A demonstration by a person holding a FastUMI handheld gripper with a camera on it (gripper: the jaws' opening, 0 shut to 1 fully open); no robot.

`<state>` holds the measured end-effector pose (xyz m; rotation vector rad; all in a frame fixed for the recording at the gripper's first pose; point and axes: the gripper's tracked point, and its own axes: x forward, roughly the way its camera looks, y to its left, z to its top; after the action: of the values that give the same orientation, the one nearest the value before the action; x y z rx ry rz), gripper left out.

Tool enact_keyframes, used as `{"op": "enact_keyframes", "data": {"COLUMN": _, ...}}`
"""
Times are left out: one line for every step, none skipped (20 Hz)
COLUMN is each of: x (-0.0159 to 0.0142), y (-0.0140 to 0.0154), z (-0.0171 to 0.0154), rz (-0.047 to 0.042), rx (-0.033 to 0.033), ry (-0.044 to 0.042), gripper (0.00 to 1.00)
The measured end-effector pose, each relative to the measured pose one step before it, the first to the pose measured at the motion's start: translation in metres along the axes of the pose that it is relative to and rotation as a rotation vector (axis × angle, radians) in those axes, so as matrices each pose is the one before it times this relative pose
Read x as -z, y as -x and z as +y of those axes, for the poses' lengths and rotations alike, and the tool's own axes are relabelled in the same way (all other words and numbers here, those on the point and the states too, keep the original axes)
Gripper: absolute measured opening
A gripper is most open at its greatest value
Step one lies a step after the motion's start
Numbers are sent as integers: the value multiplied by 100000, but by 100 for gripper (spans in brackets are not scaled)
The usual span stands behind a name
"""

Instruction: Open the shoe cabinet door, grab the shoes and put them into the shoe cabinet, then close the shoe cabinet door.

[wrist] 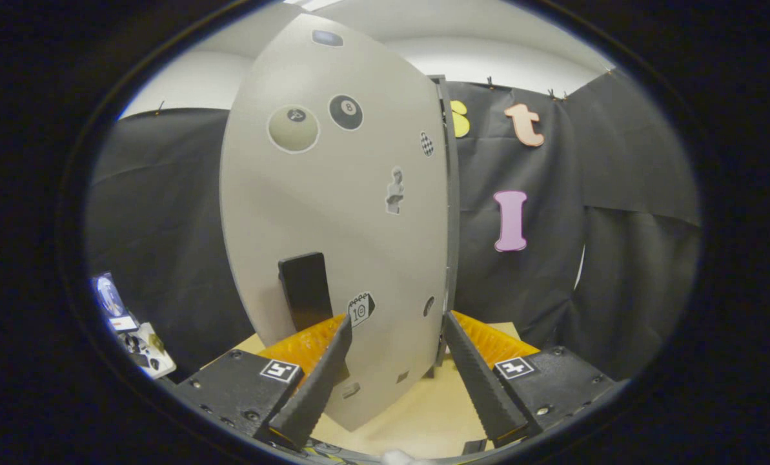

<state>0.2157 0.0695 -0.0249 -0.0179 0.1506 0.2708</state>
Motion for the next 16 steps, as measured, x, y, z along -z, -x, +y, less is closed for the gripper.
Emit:
{"op": "enact_keyframes", "data": {"x": -74, "y": -831, "z": 1103, "rz": -74, "rx": -971, "ry": 198, "gripper": 95}}
{"op": "enact_keyframes", "data": {"x": 26, "y": -874, "z": 922, "rz": 158, "rx": -653, "ry": -652, "gripper": 95}}
{"op": "enact_keyframes", "data": {"x": -161, "y": -933, "z": 1082, "rz": 192, "rx": -1149, "ry": -311, "gripper": 96}}
{"op": "enact_keyframes", "data": {"x": -441, "y": -1014, "z": 904, "rz": -355, "rx": -608, "ry": -135, "gripper": 96}}
{"op": "enact_keyframes", "data": {"x": -390, "y": -1117, "z": 882, "rz": -459, "rx": -609, "ry": 250, "gripper": 96}}
{"op": "enact_keyframes", "data": {"x": -74, "y": -1156, "z": 1016, "rz": 249, "rx": -1151, "ry": 355, "gripper": 97}}
{"op": "enact_keyframes", "data": {"x": -295, "y": -1200, "z": 961, "rz": -61, "rx": -1130, "ry": 484, "gripper": 97}}
{"op": "enact_keyframes", "data": {"x": -248, "y": -1086, "z": 770, "rz": -168, "rx": -137, "ry": 455, "gripper": 97}}
{"op": "enact_keyframes", "data": {"x": -395, "y": -1058, "z": 723, "rz": -947, "rx": -48, "ry": 1073, "gripper": 99}}
{"op": "enact_keyframes", "data": {"x": -368, "y": -961, "z": 429, "rz": -848, "rx": 1216, "ry": 1460, "gripper": 99}}
{"op": "enact_keyframes", "data": {"x": -162, "y": -693, "z": 387, "rz": -80, "rx": 752, "ry": 1527, "gripper": 99}}
{"op": "enact_keyframes", "data": {"x": 33, "y": -660, "z": 533, "rz": -287, "rx": 65, "ry": 923, "gripper": 99}}
{"op": "enact_keyframes", "data": {"x": 172, "y": -232, "z": 281, "rz": 458, "rx": -64, "ry": -71, "gripper": 99}}
{"op": "enact_keyframes", "data": {"x": -112, "y": -54, "z": -106, "rz": -107, "rx": -296, "ry": -359, "gripper": 99}}
{"op": "enact_keyframes", "data": {"x": -122, "y": 276, "z": -276, "rz": -177, "rx": 707, "ry": -272, "gripper": 99}}
{"op": "enact_keyframes", "data": {"x": -82, "y": 191, "z": -160, "rz": -574, "rx": 906, "ry": -262, "gripper": 99}}
